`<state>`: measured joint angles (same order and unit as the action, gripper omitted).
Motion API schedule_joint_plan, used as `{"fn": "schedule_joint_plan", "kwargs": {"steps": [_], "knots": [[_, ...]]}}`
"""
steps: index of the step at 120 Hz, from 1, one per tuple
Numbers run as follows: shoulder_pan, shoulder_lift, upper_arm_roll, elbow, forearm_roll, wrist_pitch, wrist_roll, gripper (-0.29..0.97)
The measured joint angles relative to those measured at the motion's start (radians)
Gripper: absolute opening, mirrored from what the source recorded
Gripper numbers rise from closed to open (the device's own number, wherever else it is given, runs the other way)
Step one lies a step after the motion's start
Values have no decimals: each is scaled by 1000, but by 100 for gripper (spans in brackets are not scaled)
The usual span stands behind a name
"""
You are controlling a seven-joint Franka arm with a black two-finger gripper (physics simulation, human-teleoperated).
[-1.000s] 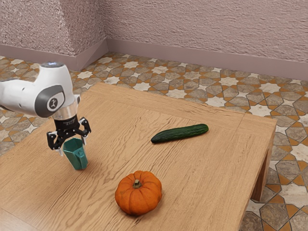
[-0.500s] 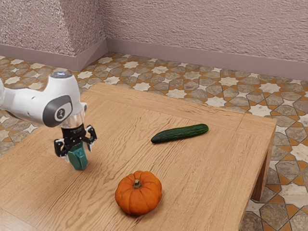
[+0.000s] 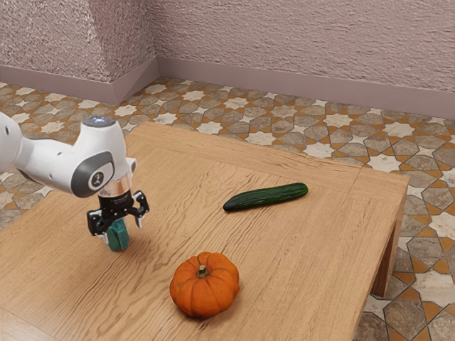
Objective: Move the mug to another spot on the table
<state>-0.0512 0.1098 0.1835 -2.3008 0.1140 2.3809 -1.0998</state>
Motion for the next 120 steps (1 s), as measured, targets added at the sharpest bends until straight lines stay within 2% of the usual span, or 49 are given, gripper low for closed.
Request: {"fn": "schedule_joint_plan", "kwargs": {"steps": [88, 96, 120], "knots": [[25, 40, 2, 0, -28, 51, 13, 68], [26, 41, 2, -1, -29, 52, 13, 63], [25, 41, 2, 0, -29, 53, 13, 35]]}}
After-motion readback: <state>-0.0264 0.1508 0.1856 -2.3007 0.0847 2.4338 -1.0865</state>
